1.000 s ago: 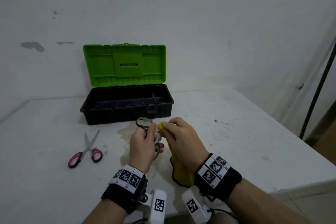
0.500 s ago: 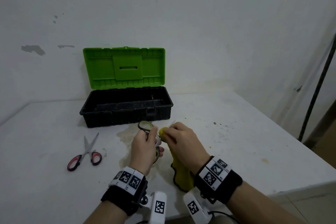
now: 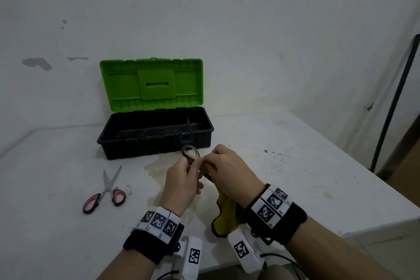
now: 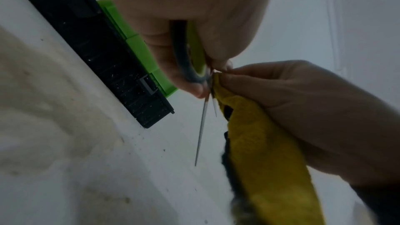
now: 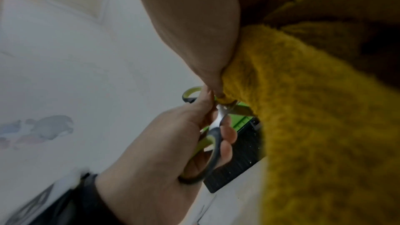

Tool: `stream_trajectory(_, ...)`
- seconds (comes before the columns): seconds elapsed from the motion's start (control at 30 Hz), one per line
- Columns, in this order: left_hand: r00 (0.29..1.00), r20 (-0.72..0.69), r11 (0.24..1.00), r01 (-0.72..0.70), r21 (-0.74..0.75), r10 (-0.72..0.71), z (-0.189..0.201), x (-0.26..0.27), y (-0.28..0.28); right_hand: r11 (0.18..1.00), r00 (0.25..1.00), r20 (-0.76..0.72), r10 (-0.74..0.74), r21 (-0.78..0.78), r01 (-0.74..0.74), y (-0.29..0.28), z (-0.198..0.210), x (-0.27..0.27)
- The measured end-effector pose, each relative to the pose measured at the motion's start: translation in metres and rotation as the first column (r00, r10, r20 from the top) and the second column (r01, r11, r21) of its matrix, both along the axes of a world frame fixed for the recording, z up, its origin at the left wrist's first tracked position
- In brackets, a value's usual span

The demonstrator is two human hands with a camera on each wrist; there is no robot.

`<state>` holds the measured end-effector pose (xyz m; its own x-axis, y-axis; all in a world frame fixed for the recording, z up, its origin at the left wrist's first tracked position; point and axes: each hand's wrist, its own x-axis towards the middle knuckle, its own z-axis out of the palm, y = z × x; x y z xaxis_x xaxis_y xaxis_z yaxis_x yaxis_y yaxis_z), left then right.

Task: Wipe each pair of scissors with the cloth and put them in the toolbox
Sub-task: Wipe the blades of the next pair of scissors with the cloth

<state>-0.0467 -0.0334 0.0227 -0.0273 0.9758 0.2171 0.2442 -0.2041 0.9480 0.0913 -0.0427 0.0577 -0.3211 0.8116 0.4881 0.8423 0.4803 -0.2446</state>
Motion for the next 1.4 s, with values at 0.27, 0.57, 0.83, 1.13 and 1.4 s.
stream_trajectory(0.27,0.993,0.113,0.996,-0.014,-0.086,0.024,0.000,-0.003,-0.004,0.979,0.972,-0.114,-0.203,-0.055,0.198,0.014,0.011,0.033)
stream_trajectory(0.57,0.945,0.323,0.977,0.015,-0.211,0.055,0.006,0.003,0.000,1.000,0.998,-0.058,0.024,0.015,-0.024,-0.001,-0.009,0.013)
stream_trajectory(0.83,0.935,0.344,0.972,-0.002,-0.237,0.086,0.003,0.001,0.003,0.993,0.974,-0.205,-0.100,0.040,0.110,0.000,0.010,0.023)
stream_trajectory(1.13,0.948,0.314,0.983,0.007,-0.183,0.052,0.002,0.004,-0.006,0.994,0.985,-0.137,-0.107,-0.039,0.102,0.007,-0.009,0.014)
stream_trajectory(1.4,0.917,0.379,0.959,-0.014,-0.285,0.125,0.000,0.003,-0.001,0.995,0.997,-0.075,0.019,0.096,-0.012,-0.018,0.003,-0.006)
